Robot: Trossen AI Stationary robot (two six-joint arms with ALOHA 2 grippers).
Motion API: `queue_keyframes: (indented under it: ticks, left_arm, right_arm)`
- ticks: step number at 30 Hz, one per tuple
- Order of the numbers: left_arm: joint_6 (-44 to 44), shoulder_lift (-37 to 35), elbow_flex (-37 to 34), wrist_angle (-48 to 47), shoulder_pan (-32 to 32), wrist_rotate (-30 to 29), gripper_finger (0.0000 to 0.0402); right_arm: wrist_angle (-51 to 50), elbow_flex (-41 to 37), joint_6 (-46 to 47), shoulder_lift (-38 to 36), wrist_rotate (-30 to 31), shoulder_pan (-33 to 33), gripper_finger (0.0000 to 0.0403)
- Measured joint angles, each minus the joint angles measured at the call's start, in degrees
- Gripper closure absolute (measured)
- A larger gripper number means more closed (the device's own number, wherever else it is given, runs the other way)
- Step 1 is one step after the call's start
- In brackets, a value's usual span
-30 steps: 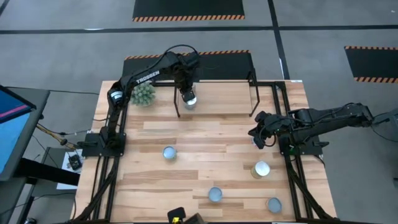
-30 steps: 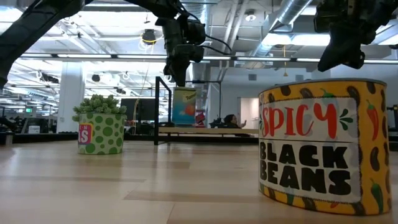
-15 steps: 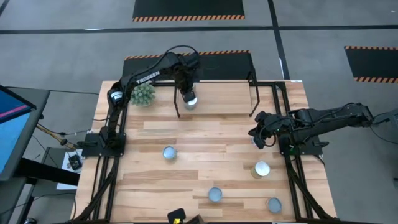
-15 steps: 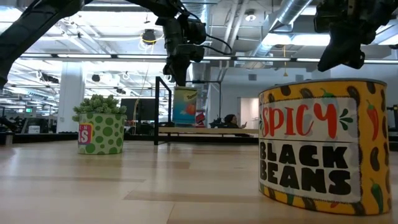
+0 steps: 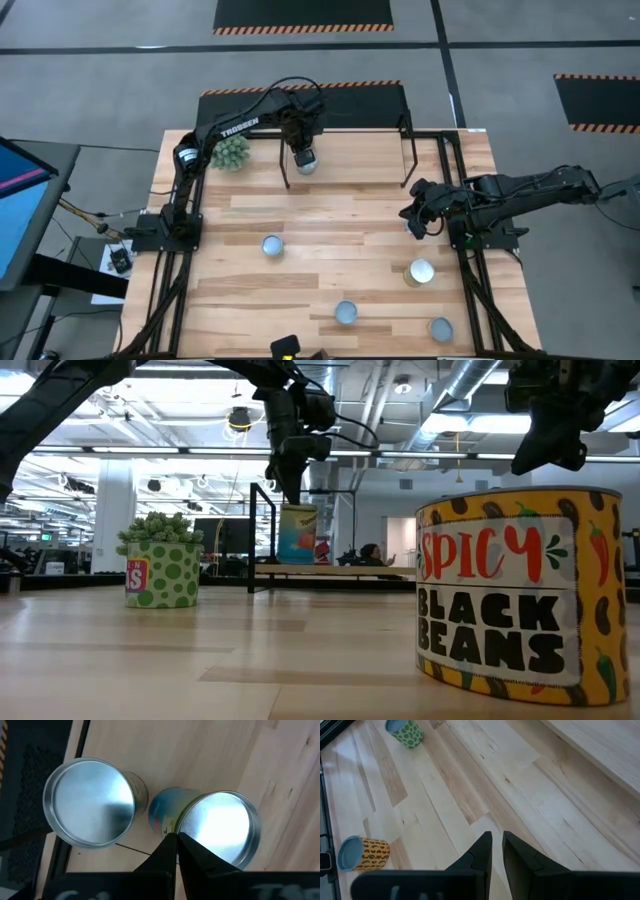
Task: Pick and place cans onto a shelf
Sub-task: Put the canned tomatoes on the shelf, then put the canned carrots on the shelf
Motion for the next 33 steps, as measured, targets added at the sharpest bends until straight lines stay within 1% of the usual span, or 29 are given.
queue_keyframes:
  ticks: [5,10,17,19,21,24,26,30,33]
  left_arm:
    - [-0.36,0.00,0.00,0.02,0.00,0.32,0.0385]
    - [-1.22,0.00,0.00,0.96,0.00,-1.95,0.0359]
    - [-2.72,0.03,0.66,1.65,0.32,-1.96,0.0339]
    - [-4.34,-0.10,2.42,1.53,-0.05,-1.17,0.0337]
    - [-6.72,-0.54,5.05,0.73,-0.87,2.43,0.0337]
    - [-10.33,-1.25,10.04,-3.00,-3.87,8.84,0.0336]
    - [-11.50,-1.30,12.62,-7.17,-6.90,10.14,0.0336]
    - [-10.97,-1.20,13.32,-14.45,-14.50,8.73,0.0336]
    - [-10.04,-1.22,10.39,-14.24,-21.01,3.15,0.0336]
  right_arm:
    - [-0.01,0.00,0.01,-0.01,-0.03,0.00,0.0333]
    - [-0.02,0.00,0.00,-0.02,-0.04,0.00,0.0333]
    - [-0.03,0.00,0.00,-0.02,-0.06,0.01,0.0333]
    - [-0.04,0.00,0.00,-0.02,-0.06,0.01,0.0333]
    - [-0.18,0.00,0.00,-0.02,-0.14,0.01,0.0333]
    - [-0.62,0.00,-0.33,-0.02,-0.99,0.01,0.0333]
    - [-0.93,0.00,-2.45,-0.01,-2.31,0.03,0.0333]
    - [-2.18,0.00,-8.71,0.00,-9.02,0.03,0.0333]
    - [-3.89,0.04,-11.25,-0.02,-14.41,0.05,0.0333]
